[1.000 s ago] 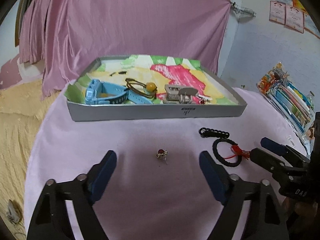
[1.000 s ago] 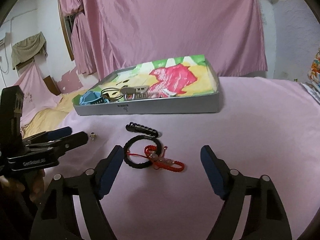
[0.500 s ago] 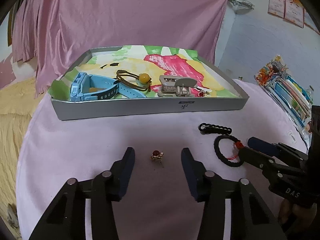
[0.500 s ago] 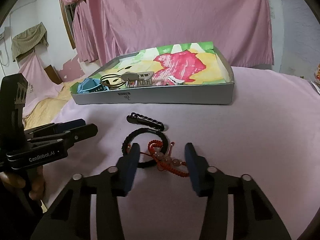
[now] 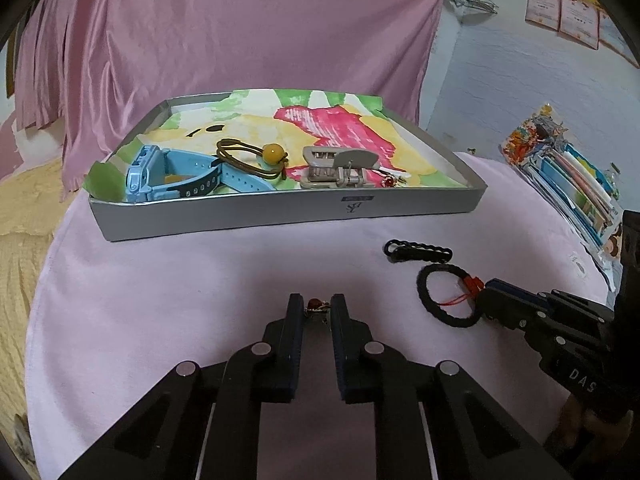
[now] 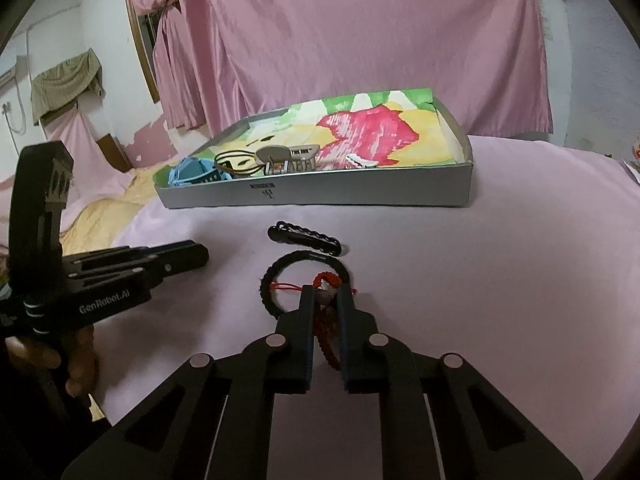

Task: Organize jewelry
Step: 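Grasp the small gold-red pendant with the left tool while the right grasps the red tassel, then carry the pendant and red tassel into the tray and release both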

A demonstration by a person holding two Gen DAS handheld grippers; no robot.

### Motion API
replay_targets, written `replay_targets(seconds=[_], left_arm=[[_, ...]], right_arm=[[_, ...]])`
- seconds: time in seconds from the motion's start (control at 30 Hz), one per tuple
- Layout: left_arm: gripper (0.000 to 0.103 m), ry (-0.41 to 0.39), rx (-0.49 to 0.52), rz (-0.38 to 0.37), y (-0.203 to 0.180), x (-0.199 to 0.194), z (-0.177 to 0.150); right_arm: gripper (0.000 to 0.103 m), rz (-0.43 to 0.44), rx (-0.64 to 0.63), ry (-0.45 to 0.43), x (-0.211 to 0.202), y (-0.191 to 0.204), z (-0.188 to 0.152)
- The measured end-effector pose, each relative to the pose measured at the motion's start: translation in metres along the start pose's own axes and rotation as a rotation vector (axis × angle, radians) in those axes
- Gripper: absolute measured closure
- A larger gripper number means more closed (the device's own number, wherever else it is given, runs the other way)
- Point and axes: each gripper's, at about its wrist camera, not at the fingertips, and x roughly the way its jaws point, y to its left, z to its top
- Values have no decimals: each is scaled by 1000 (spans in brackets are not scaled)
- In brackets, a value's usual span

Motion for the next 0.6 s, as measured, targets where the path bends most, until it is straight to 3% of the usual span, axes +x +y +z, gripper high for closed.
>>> replay_targets(seconds=[0.37, 0.6], left_arm=[[90, -60, -20, -34, 3, -10, 1], [90, -133, -13, -31, 4, -22, 19]], right_arm=[[93, 43, -11, -110, -18, 2, 10], [93, 56, -17, -159, -22, 0, 27]])
